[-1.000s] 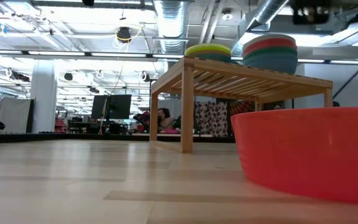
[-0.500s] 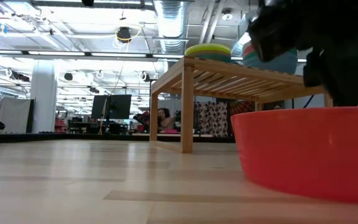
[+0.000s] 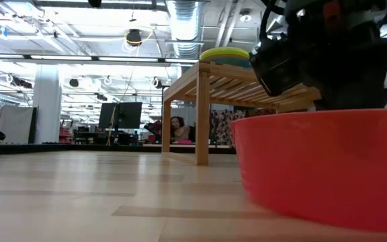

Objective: Place and stack bowls onto a shelf
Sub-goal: Stack the small orange bowl on top of the small yellow bowl on the shelf

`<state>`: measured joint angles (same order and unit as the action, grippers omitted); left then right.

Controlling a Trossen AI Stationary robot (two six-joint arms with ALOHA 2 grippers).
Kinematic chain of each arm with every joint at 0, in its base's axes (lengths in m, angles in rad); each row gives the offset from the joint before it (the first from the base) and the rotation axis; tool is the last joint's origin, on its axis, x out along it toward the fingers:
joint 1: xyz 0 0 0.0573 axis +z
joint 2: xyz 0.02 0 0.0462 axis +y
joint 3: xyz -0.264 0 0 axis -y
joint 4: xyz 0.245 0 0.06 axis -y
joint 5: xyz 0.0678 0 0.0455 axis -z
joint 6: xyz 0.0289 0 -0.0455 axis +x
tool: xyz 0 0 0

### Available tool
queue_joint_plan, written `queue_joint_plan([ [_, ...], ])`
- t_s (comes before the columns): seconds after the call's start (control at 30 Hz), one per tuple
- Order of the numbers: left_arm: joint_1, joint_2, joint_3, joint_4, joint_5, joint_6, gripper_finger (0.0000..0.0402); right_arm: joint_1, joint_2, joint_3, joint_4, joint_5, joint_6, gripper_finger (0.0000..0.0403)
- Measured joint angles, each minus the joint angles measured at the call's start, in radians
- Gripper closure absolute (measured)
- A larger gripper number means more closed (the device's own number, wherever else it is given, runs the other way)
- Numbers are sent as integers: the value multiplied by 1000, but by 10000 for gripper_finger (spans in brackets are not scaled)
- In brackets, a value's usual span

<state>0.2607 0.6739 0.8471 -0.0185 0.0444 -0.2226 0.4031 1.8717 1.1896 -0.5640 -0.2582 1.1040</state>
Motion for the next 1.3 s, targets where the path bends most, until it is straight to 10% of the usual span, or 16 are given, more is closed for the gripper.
queue_joint_plan([
  [0.3,0,0,0,1,0,0,222,-37,-91,-1,-12,22,-46,383],
  [0.77,0,0,1,-53,-1,23,222,-229,-419,33,-15,25,-105,386],
  [1.3,0,0,1,-42,-12,43,222,-734,-395,585,-539,235,-410,386],
])
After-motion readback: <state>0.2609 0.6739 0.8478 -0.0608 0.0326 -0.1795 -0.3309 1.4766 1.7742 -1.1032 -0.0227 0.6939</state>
